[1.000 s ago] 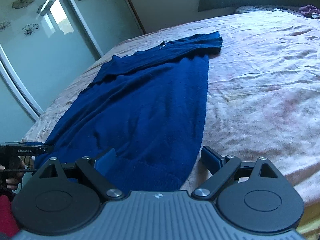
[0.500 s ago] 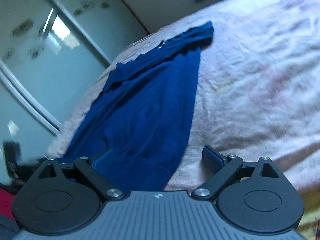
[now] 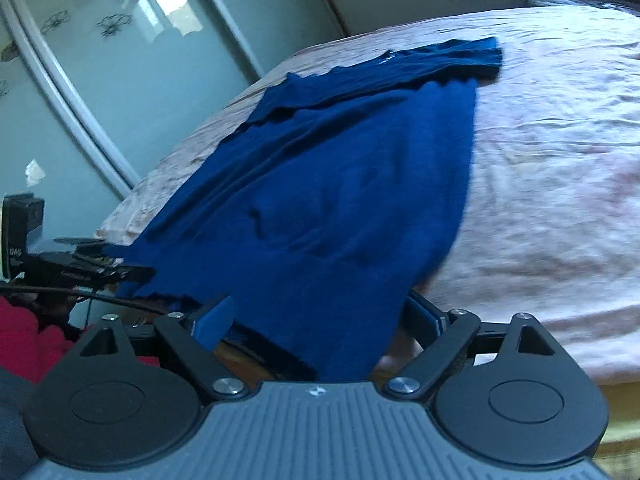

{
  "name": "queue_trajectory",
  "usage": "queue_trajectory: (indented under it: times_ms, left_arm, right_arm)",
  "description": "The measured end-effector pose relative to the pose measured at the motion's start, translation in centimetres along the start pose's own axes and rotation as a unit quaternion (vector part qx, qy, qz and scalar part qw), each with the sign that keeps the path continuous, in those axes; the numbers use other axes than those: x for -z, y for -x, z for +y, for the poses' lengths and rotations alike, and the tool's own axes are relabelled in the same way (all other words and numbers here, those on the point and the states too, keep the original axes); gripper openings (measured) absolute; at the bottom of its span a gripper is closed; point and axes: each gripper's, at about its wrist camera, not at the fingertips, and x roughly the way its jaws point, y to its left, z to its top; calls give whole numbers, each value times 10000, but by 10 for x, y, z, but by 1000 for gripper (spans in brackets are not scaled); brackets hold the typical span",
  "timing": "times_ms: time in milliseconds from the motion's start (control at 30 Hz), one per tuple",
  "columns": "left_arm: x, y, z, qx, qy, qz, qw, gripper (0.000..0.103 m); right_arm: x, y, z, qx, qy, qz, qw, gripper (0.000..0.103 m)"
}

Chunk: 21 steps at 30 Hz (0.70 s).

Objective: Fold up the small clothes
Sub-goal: 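Close both grippers on the navy sweater hem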

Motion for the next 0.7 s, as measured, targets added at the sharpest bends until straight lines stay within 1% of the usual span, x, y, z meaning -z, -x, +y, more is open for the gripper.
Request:
queue_trajectory:
  times_ms: [33, 67, 100, 133, 167, 200, 233, 267, 300, 333, 367, 500, 567, 700]
  left_arm:
    - [-1, 0, -1, 6, -2, -11, 10000, 66]
    - [-1, -1, -2, 10, -11, -20, 10000, 63]
    - [-2, -1, -3, 14, -21, -31, 10000, 59]
    - [-2, -1, -4, 26, -32, -47, 10000, 53]
    - [-3, -1, -5, 40, -49, -57, 10000, 49]
    - [-3, -1, -6, 60, -62, -62, 9999, 41]
    - [-4, 0, -6, 86, -57, -74, 9999, 30]
    - [-5, -1, -6, 129, -36, -72, 9999, 24]
    - [-6, -2, -5, 188, 1, -54, 9998, 12]
    - [-7, -2, -5, 235, 48, -36, 9997, 12]
    - [-8, -2, -5, 235, 64, -15, 9997, 12]
    - [-12, 0, -8, 192, -46, -51, 9998, 11]
    - [-17, 4, -11, 179, -111, -149, 9997, 11]
    - [-29, 14, -12, 195, -135, -457, 9987, 11]
  right_arm:
    - [0, -2, 2, -59, 4, 4, 10000, 85]
    - [0, -4, 2, -139, -37, 8, 9999, 69]
    - [-1, -6, 2, -194, -110, 1, 9998, 59]
    - [-2, -9, 0, -260, -248, -1, 9994, 42]
    - [-3, -14, -1, -308, -337, 12, 9990, 33]
    - [-3, -18, -1, -327, -349, 22, 9989, 32]
    - [-4, -22, 1, -341, -299, -2, 9990, 31]
    - [-5, -24, 3, -349, -282, 4, 9990, 23]
    - [-7, -26, 4, -324, -247, 26, 9992, 19]
    - [-7, -28, 6, -279, -220, 25, 9994, 16]
    - [-7, -30, 7, -260, -229, 17, 9994, 14]
    - [-9, -26, 8, -256, -304, -81, 9992, 14]
    - [-11, -23, 7, -302, -329, -141, 9989, 14]
    - [-20, -18, 6, -517, -457, -403, 9968, 14]
